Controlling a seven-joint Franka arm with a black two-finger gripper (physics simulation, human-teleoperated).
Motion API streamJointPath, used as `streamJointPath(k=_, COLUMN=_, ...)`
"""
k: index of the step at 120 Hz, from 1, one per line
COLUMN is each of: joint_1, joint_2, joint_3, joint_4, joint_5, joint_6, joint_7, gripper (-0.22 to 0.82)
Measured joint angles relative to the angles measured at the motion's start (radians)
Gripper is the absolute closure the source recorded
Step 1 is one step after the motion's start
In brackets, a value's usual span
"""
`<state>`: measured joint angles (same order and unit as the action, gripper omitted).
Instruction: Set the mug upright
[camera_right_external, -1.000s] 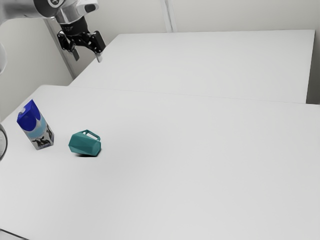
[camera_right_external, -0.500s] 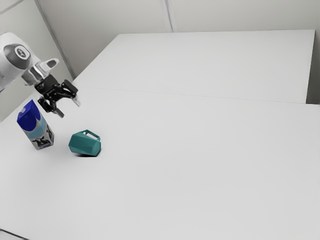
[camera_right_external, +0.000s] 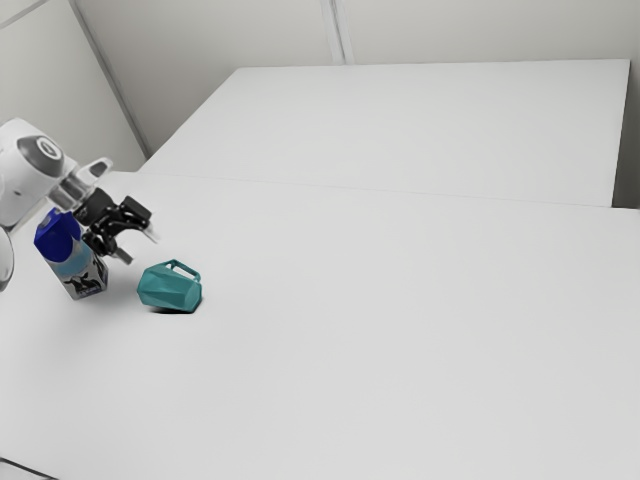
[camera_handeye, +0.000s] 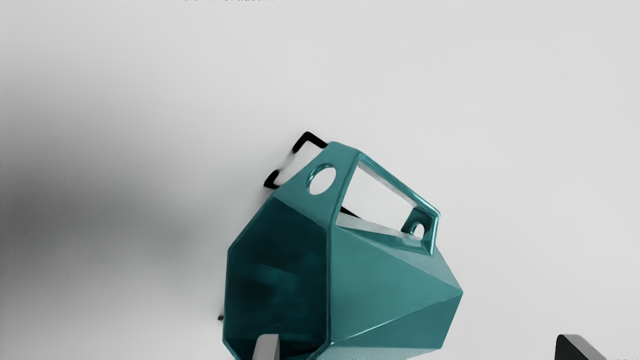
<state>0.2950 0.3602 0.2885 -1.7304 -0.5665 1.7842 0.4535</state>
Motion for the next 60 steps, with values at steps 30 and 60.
streamJointPath(k=30, joint_1=0.0, joint_2=0.034, joint_3=0.008, joint_4=-0.035, joint_5=-0.036, joint_6=0.015, joint_7=0.088, gripper=0.0)
streamJointPath(k=60, joint_1=0.0, joint_2=0.044, joint_3=0.027, joint_4=-0.073, joint_5=-0.125, joint_6=0.02, joint_7=0.179, gripper=0.0)
